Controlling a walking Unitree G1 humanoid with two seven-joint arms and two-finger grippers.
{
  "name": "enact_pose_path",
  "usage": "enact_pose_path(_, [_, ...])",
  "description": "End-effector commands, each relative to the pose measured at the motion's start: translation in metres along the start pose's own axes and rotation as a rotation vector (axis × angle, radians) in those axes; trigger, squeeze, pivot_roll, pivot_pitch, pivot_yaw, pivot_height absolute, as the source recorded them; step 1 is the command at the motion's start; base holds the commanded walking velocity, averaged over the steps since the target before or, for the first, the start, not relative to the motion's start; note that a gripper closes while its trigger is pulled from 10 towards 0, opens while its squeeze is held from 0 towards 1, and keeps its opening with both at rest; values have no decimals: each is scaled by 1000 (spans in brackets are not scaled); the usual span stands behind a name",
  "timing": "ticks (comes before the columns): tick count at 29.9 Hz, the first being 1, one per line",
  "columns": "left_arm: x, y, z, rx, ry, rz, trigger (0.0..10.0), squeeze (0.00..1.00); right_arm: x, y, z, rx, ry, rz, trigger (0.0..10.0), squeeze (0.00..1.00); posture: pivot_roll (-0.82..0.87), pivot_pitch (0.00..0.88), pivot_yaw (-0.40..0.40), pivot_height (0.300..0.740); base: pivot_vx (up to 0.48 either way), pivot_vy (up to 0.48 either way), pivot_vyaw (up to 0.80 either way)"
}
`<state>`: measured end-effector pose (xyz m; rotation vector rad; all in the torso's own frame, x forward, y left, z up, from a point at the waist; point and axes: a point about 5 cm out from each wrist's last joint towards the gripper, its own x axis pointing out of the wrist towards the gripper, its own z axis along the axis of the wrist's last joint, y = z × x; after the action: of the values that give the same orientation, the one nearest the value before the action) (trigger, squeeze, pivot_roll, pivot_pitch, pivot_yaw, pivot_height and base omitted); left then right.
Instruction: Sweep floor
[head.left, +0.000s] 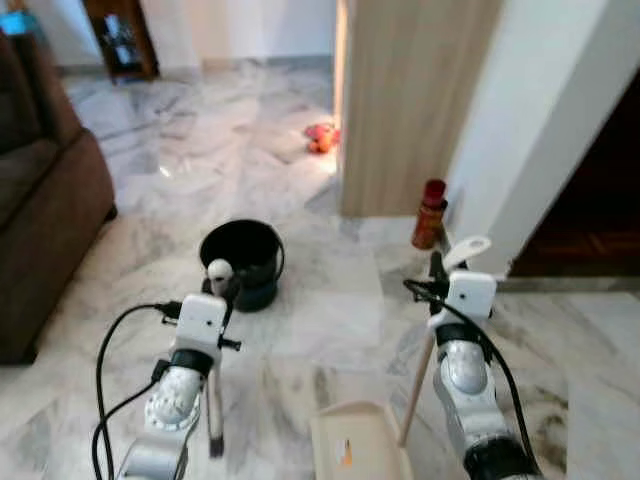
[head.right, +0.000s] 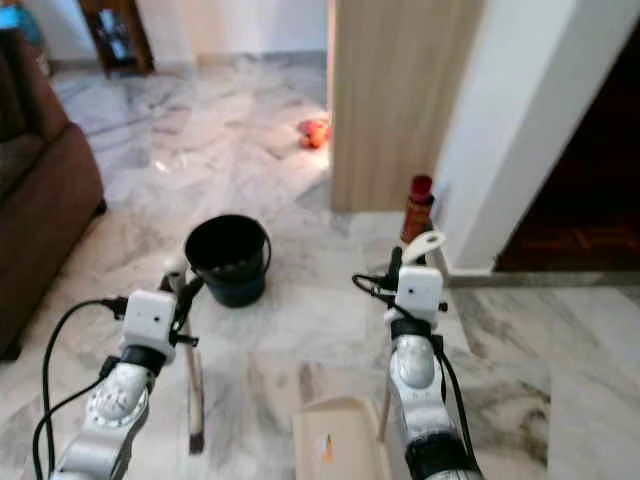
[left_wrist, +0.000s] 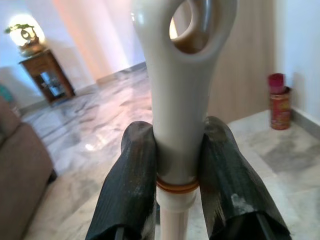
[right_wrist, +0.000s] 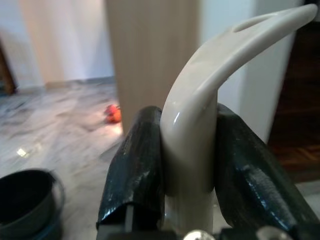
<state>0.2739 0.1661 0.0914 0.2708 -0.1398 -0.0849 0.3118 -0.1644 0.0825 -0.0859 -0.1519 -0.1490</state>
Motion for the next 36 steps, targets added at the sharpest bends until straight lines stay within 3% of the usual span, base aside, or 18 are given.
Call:
enact_pose_path(1, [3,-2,8,2,-41,-8,10000,0,2,-3,5,5,-19,-15,10000,0,102,0,31,740,0,0,-800])
enact_pose_path(31, [5,0,10,2,-43,6,10000,0,3,-3,5,1,-15,-12,10000,0,104,0,29,740,0,0,-800])
enact_pose_path(36, [5,0,10,2,-45,6,10000,0,3,-2,5,1,-16,-12,10000,0,105,0,29,740,0,-379,-800])
